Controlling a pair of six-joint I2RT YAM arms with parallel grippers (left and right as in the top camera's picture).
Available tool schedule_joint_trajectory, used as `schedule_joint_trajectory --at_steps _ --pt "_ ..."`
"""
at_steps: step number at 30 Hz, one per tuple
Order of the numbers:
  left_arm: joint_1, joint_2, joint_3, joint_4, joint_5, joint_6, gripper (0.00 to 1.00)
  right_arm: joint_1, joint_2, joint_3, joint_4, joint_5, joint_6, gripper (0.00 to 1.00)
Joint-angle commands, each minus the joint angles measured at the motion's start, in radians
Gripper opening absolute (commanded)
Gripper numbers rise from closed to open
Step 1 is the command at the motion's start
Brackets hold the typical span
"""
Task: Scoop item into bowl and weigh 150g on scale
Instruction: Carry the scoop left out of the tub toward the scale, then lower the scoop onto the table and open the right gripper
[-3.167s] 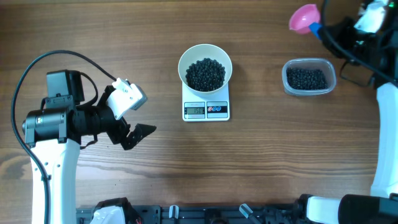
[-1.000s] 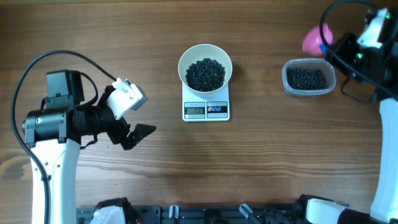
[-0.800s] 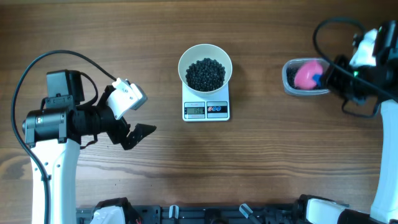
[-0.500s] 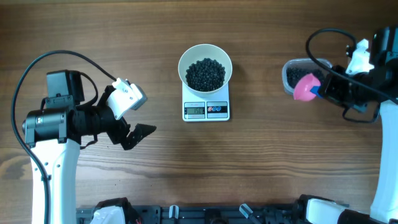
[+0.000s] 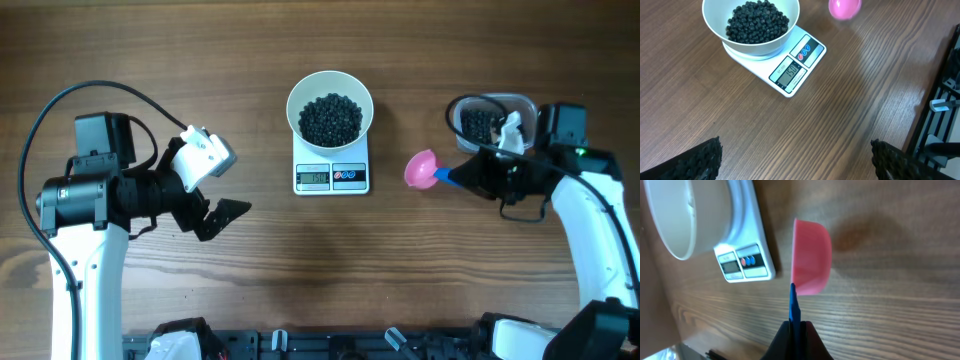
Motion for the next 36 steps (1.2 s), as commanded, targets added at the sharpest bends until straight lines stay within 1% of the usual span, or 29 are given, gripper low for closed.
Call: schedule_joint_trajectory --at_steps 1,5,8,12,14,17,18,21,22,23,24,26,27,28,31,35,36 --pt "-0.001 -0.008 0.009 0.000 0.000 0.020 1.00 -0.037 -0.003 -0.069 0.070 -0.076 -0.016 0.04" --pt "-0.001 -0.008 0.009 0.000 0.000 0.020 1.00 -0.108 -0.003 -0.161 0.163 -0.146 -0.018 0.04" --pt "-0.001 -0.008 0.009 0.000 0.000 0.020 1.00 -0.144 -0.003 -0.231 0.172 -0.150 -0.020 0.04" --pt "-0.001 -0.008 0.009 0.000 0.000 0.020 1.00 -0.157 -0.003 -0.265 0.168 -0.142 -0.021 0.04" --pt "-0.001 -0.008 0.009 0.000 0.000 0.020 1.00 -0.157 -0.003 -0.272 0.162 -0.119 -0.021 0.11" --pt "-0.001 -0.008 0.009 0.000 0.000 0.020 1.00 -0.157 -0.003 -0.272 0.140 -0.080 -0.021 0.16" --pt "-0.001 -0.008 0.009 0.000 0.000 0.020 1.00 -0.157 -0.003 -0.272 0.130 -0.061 -0.020 0.19" --pt "-0.001 -0.008 0.009 0.000 0.000 0.020 1.00 -0.157 -0.003 -0.272 0.111 -0.016 -0.019 0.39" --pt "-0.001 -0.008 0.009 0.000 0.000 0.020 1.00 -0.157 -0.003 -0.272 0.110 -0.010 -0.016 0.48" --pt "-0.001 -0.008 0.009 0.000 0.000 0.020 1.00 -0.157 -0.003 -0.272 0.108 -0.010 -0.017 0.53" --pt "-0.001 -0.008 0.009 0.000 0.001 0.020 1.00 -0.157 -0.003 -0.272 0.108 -0.010 -0.017 0.63" --pt "-0.001 -0.008 0.009 0.000 0.000 0.020 1.00 -0.157 -0.003 -0.272 0.108 -0.004 -0.017 0.91" --pt "-0.001 -0.008 0.009 0.000 0.000 0.020 1.00 -0.157 -0.003 -0.272 0.108 0.002 -0.016 1.00" --pt "-0.001 -0.008 0.009 0.000 0.000 0.020 1.00 -0.157 -0.003 -0.272 0.109 0.010 -0.016 1.00" --pt "-0.001 -0.008 0.009 0.000 0.000 0.020 1.00 -0.157 -0.003 -0.272 0.108 0.098 0.070 1.00" --pt "-0.001 -0.008 0.009 0.000 0.000 0.020 1.00 -0.157 -0.003 -0.271 0.100 0.301 0.314 1.00" --pt "-0.001 -0.008 0.009 0.000 0.000 0.020 1.00 -0.157 -0.003 -0.267 0.084 0.361 0.411 1.00"
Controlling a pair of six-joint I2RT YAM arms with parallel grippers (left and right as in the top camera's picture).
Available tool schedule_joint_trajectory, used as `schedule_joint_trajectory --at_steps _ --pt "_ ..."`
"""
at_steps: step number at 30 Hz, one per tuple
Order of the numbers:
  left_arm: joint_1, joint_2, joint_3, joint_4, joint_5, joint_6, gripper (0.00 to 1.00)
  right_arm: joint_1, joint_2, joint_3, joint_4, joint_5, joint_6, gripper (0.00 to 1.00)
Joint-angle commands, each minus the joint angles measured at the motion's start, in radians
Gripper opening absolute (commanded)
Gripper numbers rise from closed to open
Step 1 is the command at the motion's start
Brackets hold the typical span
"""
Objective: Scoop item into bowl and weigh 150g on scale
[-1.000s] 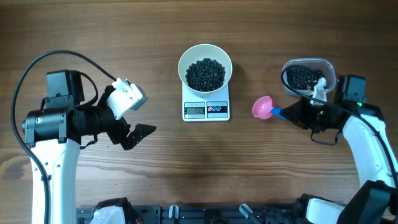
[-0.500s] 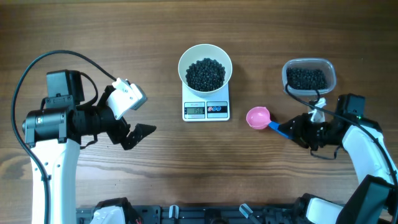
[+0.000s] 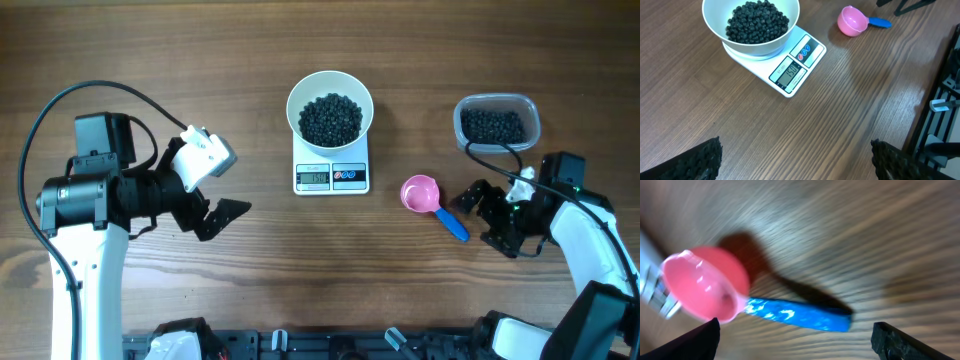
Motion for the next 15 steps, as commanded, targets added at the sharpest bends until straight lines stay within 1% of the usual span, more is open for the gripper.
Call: schedule_joint_trajectory --at_steps 1,3,5,7,9,12,15 --pt "-0.001 -0.008 0.009 0.000 0.000 0.021 1.00 -0.003 -0.002 -0.002 -0.033 0.230 0.308 1.00" --pt "-0.001 -0.008 0.009 0.000 0.000 0.021 1.00 -0.003 -0.003 0.002 -0.046 0.266 0.404 1.00" --pt "-0.001 -0.008 0.009 0.000 0.000 0.021 1.00 -0.003 -0.007 0.018 -0.045 0.253 0.449 1.00" --pt "-0.001 -0.008 0.009 0.000 0.000 0.021 1.00 -0.003 -0.030 0.053 -0.040 0.223 0.445 1.00" --pt "-0.001 -0.008 0.009 0.000 0.000 0.021 1.00 -0.003 -0.089 0.115 -0.041 0.197 0.417 1.00" --pt "-0.001 -0.008 0.009 0.000 0.000 0.021 1.00 -0.003 -0.229 0.237 -0.041 0.116 0.320 1.00" --pt "-0.001 -0.008 0.009 0.000 0.000 0.021 1.00 -0.003 -0.357 0.325 -0.023 0.051 0.290 1.00"
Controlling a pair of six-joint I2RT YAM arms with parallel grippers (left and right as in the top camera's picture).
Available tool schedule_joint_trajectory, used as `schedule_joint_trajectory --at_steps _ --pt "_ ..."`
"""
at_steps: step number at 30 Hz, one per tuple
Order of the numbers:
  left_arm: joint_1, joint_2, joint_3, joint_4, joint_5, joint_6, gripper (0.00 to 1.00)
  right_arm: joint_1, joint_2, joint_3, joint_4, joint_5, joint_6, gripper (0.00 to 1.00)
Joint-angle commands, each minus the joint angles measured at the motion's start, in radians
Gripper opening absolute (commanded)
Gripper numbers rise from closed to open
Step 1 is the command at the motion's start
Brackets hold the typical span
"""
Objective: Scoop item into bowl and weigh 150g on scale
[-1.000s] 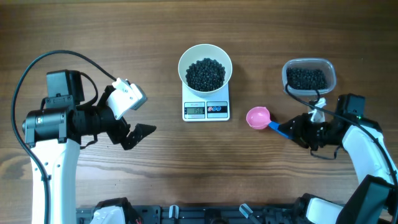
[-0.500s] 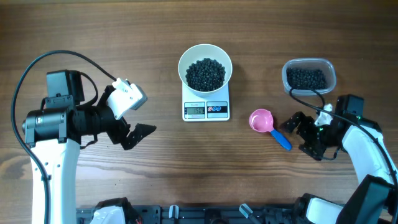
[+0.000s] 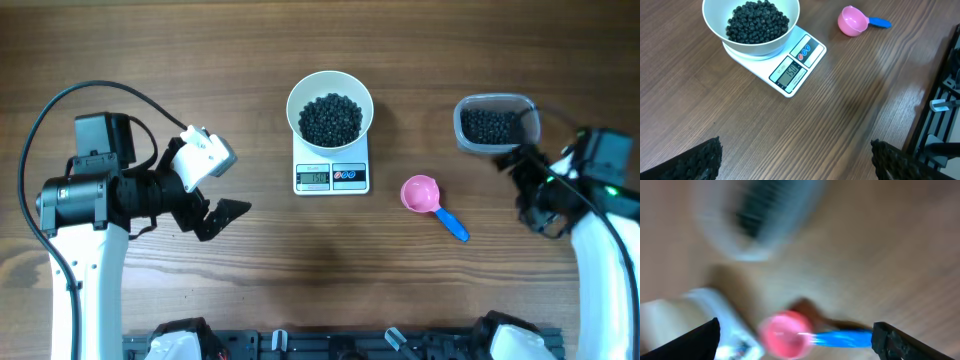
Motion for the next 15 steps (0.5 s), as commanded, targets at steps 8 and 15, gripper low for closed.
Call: schedule_joint_trajectory --at_steps 8,15 --pt "-0.001 -0.008 0.009 0.000 0.000 0.020 1.00 -0.003 -0.367 0.128 0.056 -0.090 0.328 1.00" --pt "-0.001 -0.008 0.009 0.000 0.000 0.020 1.00 -0.003 -0.380 0.128 -0.213 -0.108 0.352 1.00"
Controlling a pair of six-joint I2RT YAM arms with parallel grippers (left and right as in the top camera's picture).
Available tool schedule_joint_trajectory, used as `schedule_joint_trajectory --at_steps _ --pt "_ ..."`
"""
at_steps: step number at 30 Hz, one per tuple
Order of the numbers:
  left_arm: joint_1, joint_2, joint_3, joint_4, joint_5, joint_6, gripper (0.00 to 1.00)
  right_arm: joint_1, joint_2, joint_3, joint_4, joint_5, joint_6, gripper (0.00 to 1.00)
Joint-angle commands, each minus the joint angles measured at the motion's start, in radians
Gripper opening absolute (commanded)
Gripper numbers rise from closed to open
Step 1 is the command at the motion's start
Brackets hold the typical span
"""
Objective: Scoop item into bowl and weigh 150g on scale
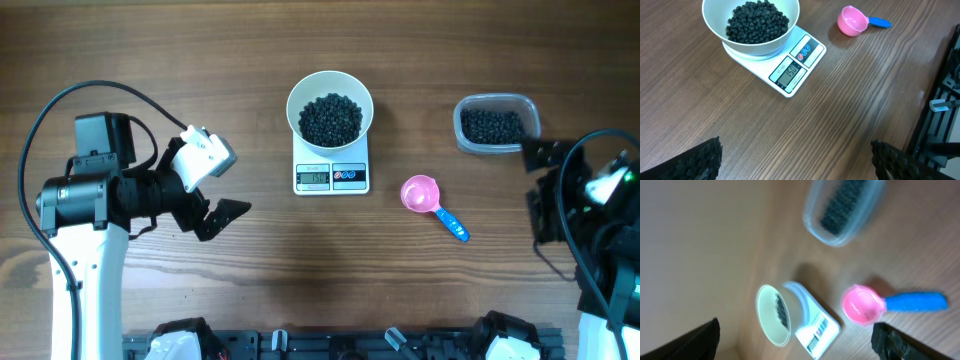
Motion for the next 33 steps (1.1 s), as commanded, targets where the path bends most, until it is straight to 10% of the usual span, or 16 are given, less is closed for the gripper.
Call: schedule_joint_trajectory --at_steps 1,8,21,33 --pt "-0.001 -0.008 0.009 0.000 0.000 0.020 1.00 -0.003 -0.011 0.006 -0.027 -0.021 -0.006 1.00" --pt "-0.001 -0.008 0.009 0.000 0.000 0.020 1.00 0.038 -0.012 0.005 0.166 -0.020 -0.426 1.00" --pt "-0.001 -0.008 0.009 0.000 0.000 0.020 1.00 0.213 -0.159 -0.028 0.323 0.150 -0.520 1.00" --pt "-0.001 -0.008 0.009 0.000 0.000 0.020 1.00 0.240 -0.468 -0.432 0.694 0.138 -0.665 1.00"
